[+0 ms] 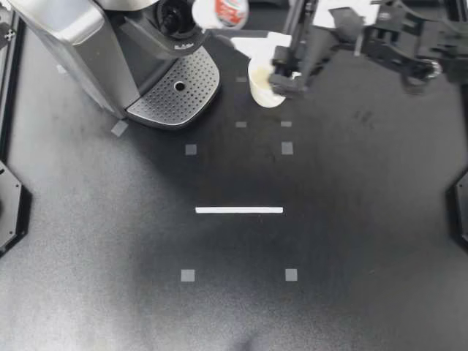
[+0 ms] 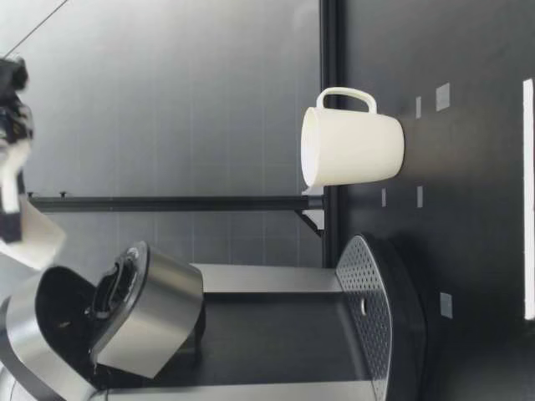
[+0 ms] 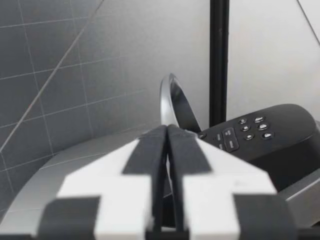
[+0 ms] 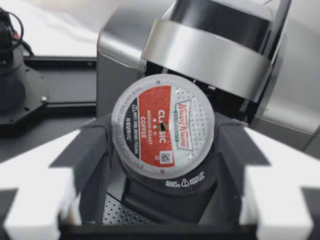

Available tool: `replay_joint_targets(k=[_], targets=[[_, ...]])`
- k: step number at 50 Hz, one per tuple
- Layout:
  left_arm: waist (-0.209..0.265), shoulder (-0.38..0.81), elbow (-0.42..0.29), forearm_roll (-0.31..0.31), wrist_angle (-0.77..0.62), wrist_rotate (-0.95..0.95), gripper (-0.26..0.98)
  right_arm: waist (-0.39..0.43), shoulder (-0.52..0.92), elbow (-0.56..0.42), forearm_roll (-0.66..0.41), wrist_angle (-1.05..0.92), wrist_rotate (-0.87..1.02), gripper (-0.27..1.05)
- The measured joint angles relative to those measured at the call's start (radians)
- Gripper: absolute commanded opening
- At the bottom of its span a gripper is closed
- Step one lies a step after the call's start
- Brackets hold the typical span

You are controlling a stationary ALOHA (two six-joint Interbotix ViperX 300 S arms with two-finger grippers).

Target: Place the coffee capsule inside the capsule container, then place the cup onto the center of the cup tray.

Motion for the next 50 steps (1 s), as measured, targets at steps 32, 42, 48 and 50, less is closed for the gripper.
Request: replay_joint_targets(k=[32, 42, 48, 50], targets=[[0.000, -0.003, 0.008, 0.000, 0.000, 0.005, 0.10, -0.021, 0.161, -0.101, -0.032, -0.011, -0.002, 0.52], [-0.002, -0.003, 0.009, 0.002, 0.000, 0.005, 0.10, -0.023, 0.172, -0.103, -0.035, -0.009, -0.002, 0.53], [0.000, -0.003, 0.012, 0.002, -0.002, 0.005, 0.10, -0.021, 0.179, -0.104, -0.035, -0.011, -0.003, 0.52], [0.000, -0.005, 0.012, 0.000, 0.000, 0.005, 0.10, -0.023, 0.181, -0.103, -0.037, -0.009, -0.003, 0.53]])
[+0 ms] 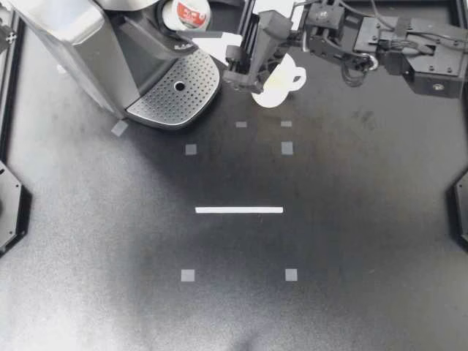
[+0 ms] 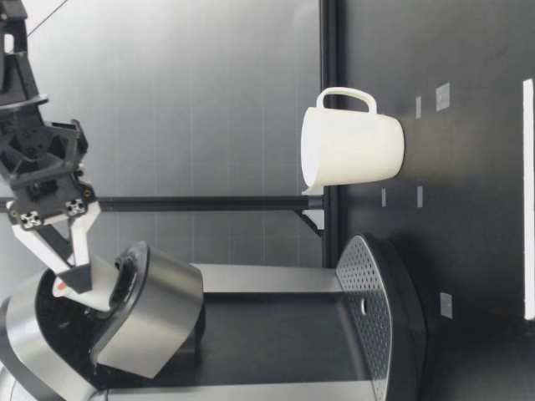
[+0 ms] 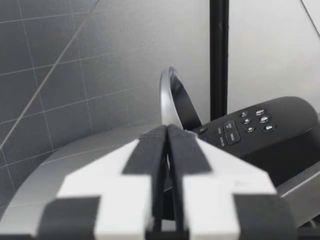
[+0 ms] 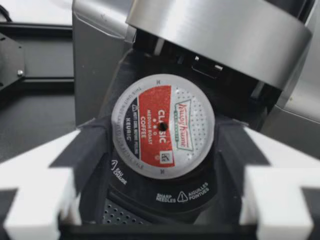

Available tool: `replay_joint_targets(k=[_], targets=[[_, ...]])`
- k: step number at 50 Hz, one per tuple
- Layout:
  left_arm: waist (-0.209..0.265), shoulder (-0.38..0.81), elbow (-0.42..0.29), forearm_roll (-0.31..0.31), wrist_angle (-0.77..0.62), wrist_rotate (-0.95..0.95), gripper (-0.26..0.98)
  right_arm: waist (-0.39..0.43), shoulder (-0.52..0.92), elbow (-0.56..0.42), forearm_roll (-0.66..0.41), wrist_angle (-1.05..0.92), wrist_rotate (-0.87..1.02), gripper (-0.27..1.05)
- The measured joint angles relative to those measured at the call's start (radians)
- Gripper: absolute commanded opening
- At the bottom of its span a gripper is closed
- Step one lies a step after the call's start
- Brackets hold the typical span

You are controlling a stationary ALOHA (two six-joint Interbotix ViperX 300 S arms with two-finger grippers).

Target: Place the coffee capsule inside the capsule container, then place the cup onto the center of the cup tray.

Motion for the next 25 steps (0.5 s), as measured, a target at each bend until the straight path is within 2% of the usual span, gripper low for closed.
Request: replay_joint_targets(k=[18, 22, 25], targets=[[0.000, -0.002, 0.003, 0.002, -0.002, 0.000, 0.10, -0.008, 0.021, -0.020, 0.000, 0.012, 0.002, 0.54], [0.000, -0.002, 0.002, 0.000, -0.002, 0.000, 0.10, -0.008, 0.032, -0.026, -0.002, 0.017, 0.000, 0.60], [0.000, -0.003, 0.002, 0.000, 0.000, 0.000, 0.10, -0.008, 0.038, -0.032, -0.005, 0.020, 0.000, 0.70]])
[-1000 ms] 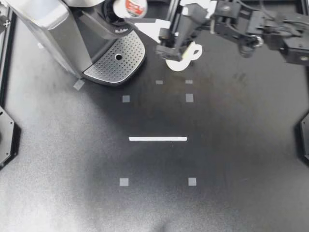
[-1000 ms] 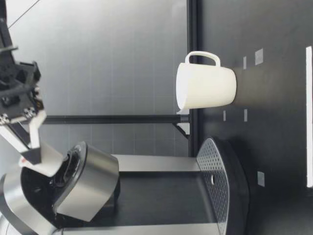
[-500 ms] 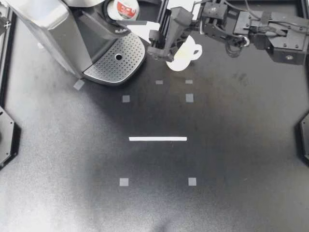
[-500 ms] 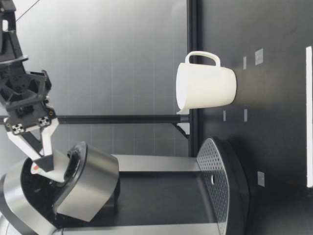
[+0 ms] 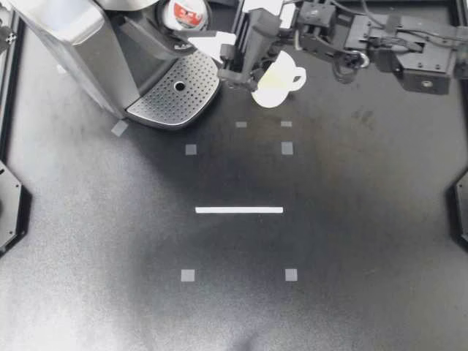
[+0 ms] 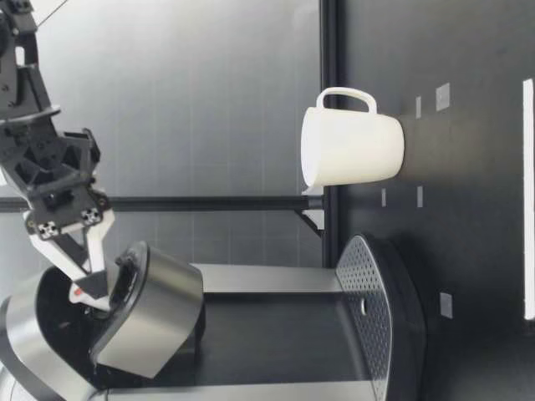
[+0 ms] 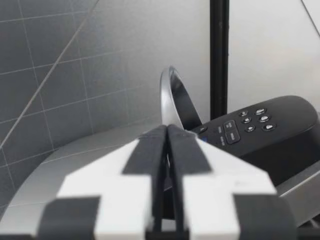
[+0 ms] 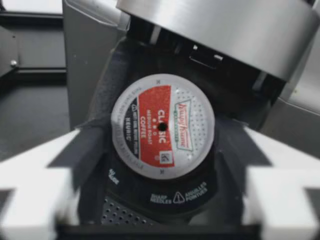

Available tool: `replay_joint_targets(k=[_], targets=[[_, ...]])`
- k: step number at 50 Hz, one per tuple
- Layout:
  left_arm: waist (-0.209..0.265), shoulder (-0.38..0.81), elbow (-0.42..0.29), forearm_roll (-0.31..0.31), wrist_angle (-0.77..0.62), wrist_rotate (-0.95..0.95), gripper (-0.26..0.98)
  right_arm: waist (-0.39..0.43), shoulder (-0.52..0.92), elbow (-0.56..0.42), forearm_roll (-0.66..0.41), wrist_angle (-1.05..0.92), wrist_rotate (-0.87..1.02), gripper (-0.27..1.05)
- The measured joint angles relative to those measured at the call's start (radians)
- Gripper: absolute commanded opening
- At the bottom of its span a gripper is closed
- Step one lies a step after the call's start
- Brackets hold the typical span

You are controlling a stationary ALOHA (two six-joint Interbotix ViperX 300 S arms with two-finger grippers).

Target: Place the coffee capsule inside the capsule container, then place the cup onto the center of the cup tray.

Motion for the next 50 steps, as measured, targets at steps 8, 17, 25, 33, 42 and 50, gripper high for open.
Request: replay_joint_targets(k=[8, 17, 25, 33, 42, 50], targets=[[-0.002, 0.000, 0.002, 0.000, -0.002, 0.000, 0.10, 0.000, 0.012, -0.012, -0.020, 0.003, 0.000, 0.86], [0.000, -0.002, 0.002, 0.002, -0.002, 0.000, 0.10, 0.000, 0.012, -0.012, -0.026, 0.003, 0.002, 0.85], [0.000, 0.000, 0.002, 0.002, 0.017, 0.000, 0.10, 0.000, 0.003, -0.006, -0.025, 0.002, 0.006, 0.85], [0.000, 0.014, 0.002, 0.000, 0.106, -0.005, 0.10, -0.002, -0.049, 0.048, -0.025, -0.028, 0.014, 0.84], [0.026, 0.054, 0.002, 0.005, 0.156, -0.008, 0.10, 0.000, -0.146, 0.140, -0.006, -0.084, 0.017, 0.82], [0.089, 0.094, -0.011, 0.005, 0.109, -0.012, 0.10, 0.025, -0.218, 0.219, 0.003, -0.147, 0.017, 0.74]])
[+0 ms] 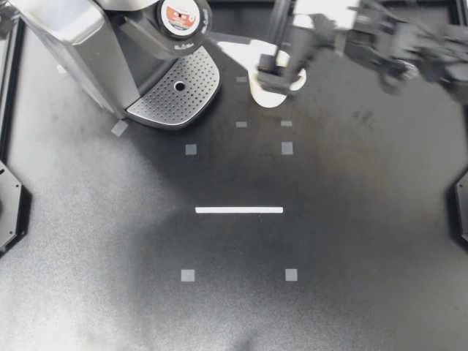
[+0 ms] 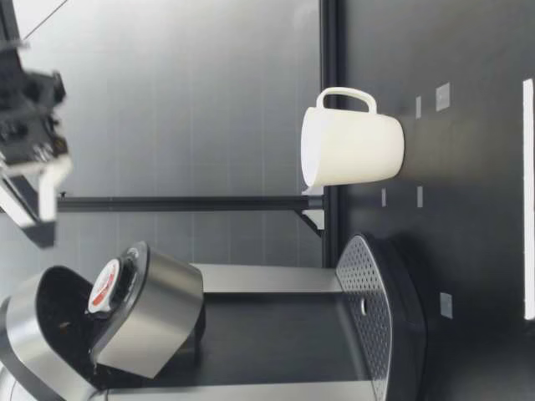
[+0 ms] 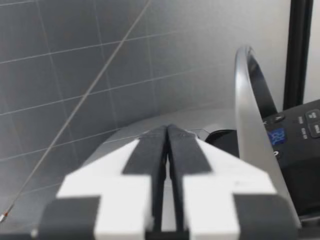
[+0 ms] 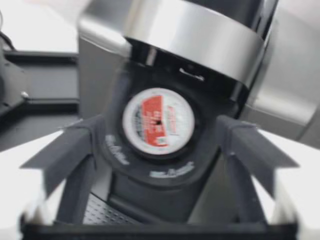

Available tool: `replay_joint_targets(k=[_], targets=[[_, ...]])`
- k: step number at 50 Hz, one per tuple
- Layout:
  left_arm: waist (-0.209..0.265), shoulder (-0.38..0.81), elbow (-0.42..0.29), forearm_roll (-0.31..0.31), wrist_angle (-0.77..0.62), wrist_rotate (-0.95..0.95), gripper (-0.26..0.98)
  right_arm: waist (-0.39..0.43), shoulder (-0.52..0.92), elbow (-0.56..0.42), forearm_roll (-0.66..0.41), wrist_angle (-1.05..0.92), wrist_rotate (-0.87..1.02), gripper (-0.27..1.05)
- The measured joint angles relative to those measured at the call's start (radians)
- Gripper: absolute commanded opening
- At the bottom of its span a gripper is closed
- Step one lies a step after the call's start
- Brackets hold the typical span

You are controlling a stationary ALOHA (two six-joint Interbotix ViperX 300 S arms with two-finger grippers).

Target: Place the coffee capsule inside the capsule container, then place the cup onto the center of the cup tray.

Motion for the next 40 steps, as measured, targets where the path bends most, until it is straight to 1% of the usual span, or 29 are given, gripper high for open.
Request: replay_joint_targets(k=[5, 11, 24, 34, 40], targets=[[0.041, 0.029, -0.023, 0.000, -0.058, -0.002, 0.10, 0.018, -0.029, 0.049, 0.006, -0.041, 0.005, 0.68], [0.071, 0.066, -0.046, 0.000, -0.101, -0.012, 0.10, 0.021, -0.060, 0.100, 0.021, -0.080, 0.029, 0.65], [0.078, 0.098, -0.061, 0.000, -0.129, -0.020, 0.10, 0.021, -0.121, 0.187, 0.026, -0.170, 0.084, 0.65], [0.078, 0.117, -0.067, 0.000, -0.163, -0.023, 0.10, 0.021, -0.146, 0.213, 0.028, -0.196, 0.087, 0.65], [0.080, 0.118, -0.074, 0.002, -0.186, -0.057, 0.10, 0.021, -0.153, 0.222, 0.028, -0.199, 0.087, 0.65]])
